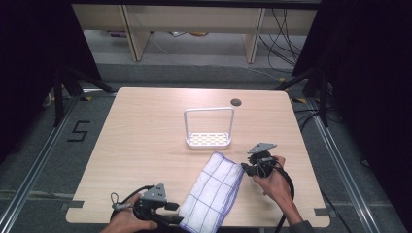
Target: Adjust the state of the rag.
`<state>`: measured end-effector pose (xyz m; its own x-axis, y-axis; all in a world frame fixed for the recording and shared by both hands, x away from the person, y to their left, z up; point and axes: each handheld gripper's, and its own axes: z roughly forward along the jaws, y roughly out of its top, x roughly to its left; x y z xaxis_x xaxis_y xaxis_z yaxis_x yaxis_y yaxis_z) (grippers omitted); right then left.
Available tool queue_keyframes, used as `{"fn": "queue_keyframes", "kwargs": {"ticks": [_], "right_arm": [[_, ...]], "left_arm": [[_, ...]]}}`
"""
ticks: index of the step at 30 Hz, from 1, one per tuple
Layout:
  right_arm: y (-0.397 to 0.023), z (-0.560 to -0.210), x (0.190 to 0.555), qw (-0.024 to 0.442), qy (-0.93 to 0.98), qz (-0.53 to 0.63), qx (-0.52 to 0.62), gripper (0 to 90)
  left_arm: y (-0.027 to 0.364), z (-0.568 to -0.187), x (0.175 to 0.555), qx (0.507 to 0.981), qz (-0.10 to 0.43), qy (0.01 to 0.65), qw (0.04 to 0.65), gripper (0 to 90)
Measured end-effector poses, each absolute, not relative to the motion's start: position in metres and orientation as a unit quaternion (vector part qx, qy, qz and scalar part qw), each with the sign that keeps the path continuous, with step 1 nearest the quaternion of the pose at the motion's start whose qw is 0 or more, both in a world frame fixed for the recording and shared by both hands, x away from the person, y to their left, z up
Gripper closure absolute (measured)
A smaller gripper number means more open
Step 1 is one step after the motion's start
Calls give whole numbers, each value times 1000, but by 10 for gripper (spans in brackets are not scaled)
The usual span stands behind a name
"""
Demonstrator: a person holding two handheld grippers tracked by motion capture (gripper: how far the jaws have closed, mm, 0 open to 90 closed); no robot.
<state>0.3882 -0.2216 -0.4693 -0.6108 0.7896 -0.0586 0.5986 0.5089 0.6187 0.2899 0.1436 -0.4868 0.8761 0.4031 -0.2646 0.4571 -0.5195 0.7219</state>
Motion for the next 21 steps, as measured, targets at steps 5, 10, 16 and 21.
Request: {"fn": "queue_keyframes", "kwargs": {"ticks": [5, 10, 16, 21], "right_arm": [[-220, -464, 363, 151, 850, 300, 406, 603], [-199, -470, 323, 127, 855, 318, 389, 604], [-189, -476, 315, 124, 860, 314, 384, 607], [-204, -479, 335, 146, 847, 307, 408, 591]], "left_arm": [[141, -478, 310, 875, 19, 254, 412, 457], [127, -478, 346, 879, 44, 260, 398, 449], [111, -482, 366, 874, 46, 277, 397, 443], [100, -484, 379, 871, 51, 285, 396, 442]]}}
